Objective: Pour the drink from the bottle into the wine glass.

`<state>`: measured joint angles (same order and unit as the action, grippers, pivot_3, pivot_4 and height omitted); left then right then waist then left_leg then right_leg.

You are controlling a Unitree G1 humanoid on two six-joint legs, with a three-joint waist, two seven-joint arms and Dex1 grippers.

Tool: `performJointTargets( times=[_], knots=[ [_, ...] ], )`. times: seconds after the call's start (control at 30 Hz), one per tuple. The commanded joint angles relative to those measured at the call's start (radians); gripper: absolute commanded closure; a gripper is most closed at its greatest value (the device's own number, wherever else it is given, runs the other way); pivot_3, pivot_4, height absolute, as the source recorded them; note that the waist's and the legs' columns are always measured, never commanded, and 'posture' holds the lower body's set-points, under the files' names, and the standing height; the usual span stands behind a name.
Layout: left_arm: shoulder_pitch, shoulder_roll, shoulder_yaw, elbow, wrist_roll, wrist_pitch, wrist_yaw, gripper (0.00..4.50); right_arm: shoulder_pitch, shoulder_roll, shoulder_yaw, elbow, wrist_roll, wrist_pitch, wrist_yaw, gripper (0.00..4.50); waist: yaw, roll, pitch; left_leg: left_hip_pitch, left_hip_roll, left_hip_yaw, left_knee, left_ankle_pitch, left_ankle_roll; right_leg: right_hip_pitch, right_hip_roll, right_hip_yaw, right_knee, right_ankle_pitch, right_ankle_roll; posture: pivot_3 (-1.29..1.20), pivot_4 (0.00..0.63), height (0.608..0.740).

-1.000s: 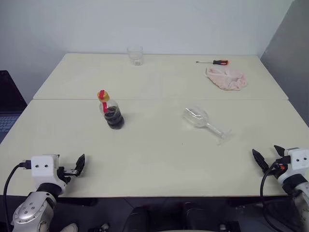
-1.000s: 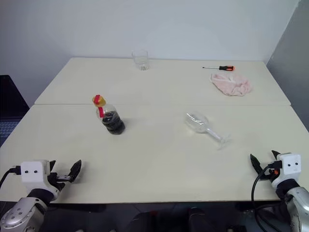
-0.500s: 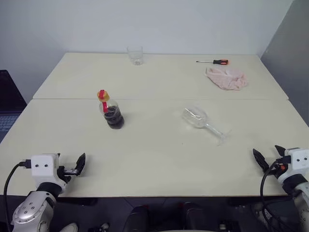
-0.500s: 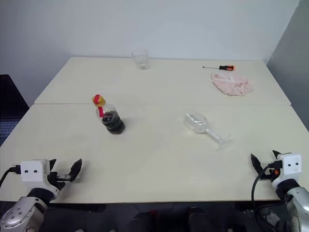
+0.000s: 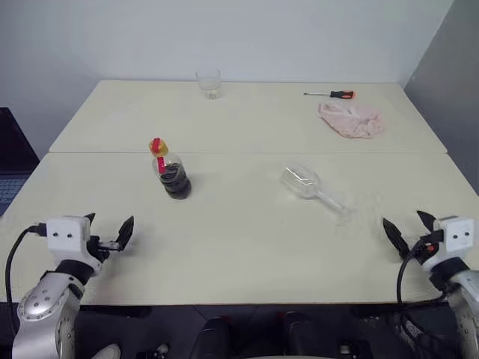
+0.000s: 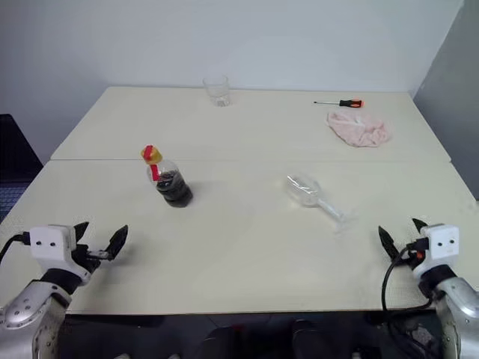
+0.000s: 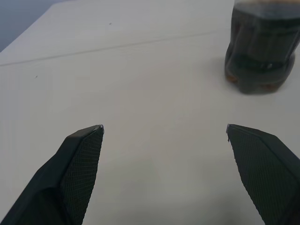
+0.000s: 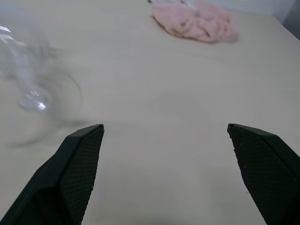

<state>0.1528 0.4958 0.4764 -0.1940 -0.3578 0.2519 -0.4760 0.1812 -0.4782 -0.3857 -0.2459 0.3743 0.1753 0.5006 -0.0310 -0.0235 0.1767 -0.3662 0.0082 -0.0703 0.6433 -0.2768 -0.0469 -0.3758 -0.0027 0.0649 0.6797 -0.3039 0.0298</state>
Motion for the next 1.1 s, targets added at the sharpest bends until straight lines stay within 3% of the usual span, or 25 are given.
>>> performJointTargets(
  times=[0.03, 0.4, 0.67, 1.1],
  knots=[
    [-0.04, 0.023, -0.008, -0.013, -0.077, 0.018, -0.073, 0.04, -0.029, -0.002, 0.002, -0.071, 0.03, 0.041, -0.016, 0.0, 0.0, 0.0, 0.0, 0.0, 0.0, 0.0, 0.0, 0.0, 0.0, 0.0, 0.0, 0.0, 0.0, 0.0, 0.0, 0.0, 0.15, 0.74],
    [-0.133, 0.038, -0.083, 0.039, -0.089, 0.005, -0.162, 0.04, -0.045, -0.017, 0.053, -0.24, 0.125, 0.174, 0.01, 0.0, 0.0, 0.0, 0.001, -0.001, 0.0, 0.0, 0.0, 0.0, 0.0, -0.001, 0.0, 0.0, -0.001, 0.0, 0.0, 0.0, 0.15, 0.74],
    [-0.179, 0.055, -0.112, 0.085, -0.077, -0.014, -0.199, 0.04, -0.026, -0.071, 0.081, -0.363, 0.307, 0.293, 0.119, 0.0, 0.0, -0.001, 0.001, -0.001, 0.0, -0.001, 0.0, 0.0, 0.0, -0.001, 0.0, -0.001, -0.001, 0.0, 0.0, 0.0, 0.15, 0.74],
    [-0.235, 0.063, -0.177, 0.14, -0.008, -0.068, -0.193, 0.04, -0.093, -0.127, 0.174, -0.421, 0.37, 0.326, 0.191, 0.0, 0.001, -0.003, 0.002, -0.002, 0.0, -0.002, 0.0, 0.0, 0.0, -0.001, 0.0, -0.002, -0.001, 0.0, 0.0, 0.0, 0.15, 0.74]
  ],
)
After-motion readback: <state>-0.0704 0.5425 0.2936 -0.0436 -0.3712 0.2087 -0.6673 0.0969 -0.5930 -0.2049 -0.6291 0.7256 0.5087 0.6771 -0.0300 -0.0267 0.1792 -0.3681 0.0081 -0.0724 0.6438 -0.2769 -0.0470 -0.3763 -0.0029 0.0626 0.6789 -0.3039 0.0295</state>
